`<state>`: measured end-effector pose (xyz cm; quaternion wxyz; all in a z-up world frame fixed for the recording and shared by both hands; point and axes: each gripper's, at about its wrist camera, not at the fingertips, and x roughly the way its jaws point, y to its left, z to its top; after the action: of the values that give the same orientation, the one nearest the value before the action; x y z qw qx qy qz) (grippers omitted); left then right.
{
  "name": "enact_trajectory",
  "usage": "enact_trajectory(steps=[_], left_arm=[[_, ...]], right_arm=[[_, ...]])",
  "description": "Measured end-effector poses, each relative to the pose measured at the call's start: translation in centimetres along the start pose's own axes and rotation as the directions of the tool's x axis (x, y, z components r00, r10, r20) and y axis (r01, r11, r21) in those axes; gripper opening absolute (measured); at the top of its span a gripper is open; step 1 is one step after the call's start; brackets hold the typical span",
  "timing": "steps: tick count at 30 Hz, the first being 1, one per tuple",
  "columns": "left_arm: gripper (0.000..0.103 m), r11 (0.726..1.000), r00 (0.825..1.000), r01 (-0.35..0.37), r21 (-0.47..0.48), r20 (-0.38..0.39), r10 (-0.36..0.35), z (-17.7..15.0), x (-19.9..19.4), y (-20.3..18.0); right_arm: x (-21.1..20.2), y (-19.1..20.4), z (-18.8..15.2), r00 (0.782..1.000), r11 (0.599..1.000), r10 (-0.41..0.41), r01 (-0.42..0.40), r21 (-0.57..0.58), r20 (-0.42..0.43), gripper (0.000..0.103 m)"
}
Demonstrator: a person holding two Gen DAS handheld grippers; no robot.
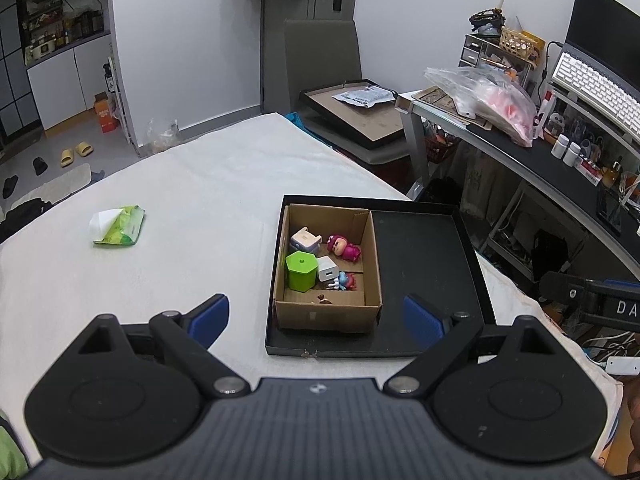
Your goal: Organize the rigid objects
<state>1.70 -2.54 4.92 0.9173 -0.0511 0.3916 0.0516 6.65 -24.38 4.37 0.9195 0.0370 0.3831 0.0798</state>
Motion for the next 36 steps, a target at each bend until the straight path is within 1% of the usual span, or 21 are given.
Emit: enact_trajectory(steps=[17,36], left_arm=[[0.093,1.000,1.000,0.000,0.001,-0.003,0.000,-0.62,0.11,0.24],[0.093,1.000,1.000,-0.002,-0.004,-0.006,0.002,-0.54,0.16,0.44]], right_arm=[[-0.12,0.32,-0.19,1.000,1.000,0.005,-0.005,-0.007,-0.001,0.103],[-0.17,0.29,-0.27,1.000,1.000,0.003,-0.003,-0.009,-0.009,0.103]])
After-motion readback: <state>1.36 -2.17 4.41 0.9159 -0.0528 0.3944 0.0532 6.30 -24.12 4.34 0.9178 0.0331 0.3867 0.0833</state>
